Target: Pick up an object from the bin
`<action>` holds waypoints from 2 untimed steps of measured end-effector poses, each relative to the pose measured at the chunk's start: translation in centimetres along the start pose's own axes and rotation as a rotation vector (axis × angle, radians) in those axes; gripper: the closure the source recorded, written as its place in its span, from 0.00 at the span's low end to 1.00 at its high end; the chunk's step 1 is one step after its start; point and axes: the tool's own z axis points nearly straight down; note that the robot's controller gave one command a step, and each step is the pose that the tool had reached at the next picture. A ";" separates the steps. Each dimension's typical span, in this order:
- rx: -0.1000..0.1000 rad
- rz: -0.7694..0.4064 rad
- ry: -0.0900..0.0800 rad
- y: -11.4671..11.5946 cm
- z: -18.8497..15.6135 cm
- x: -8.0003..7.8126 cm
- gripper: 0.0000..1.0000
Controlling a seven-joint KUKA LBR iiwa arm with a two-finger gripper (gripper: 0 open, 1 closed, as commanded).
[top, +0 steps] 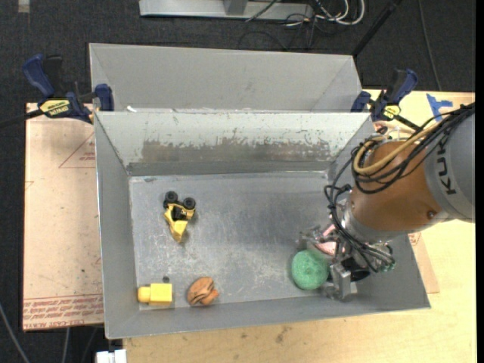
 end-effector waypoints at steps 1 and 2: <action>0.000 0.253 0.001 0.4 0.9 -2.0 1.00; 0.000 0.253 0.001 0.4 0.9 -2.0 1.00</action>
Offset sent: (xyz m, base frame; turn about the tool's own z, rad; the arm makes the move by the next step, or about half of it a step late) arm 0.0000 0.0000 0.0000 0.0000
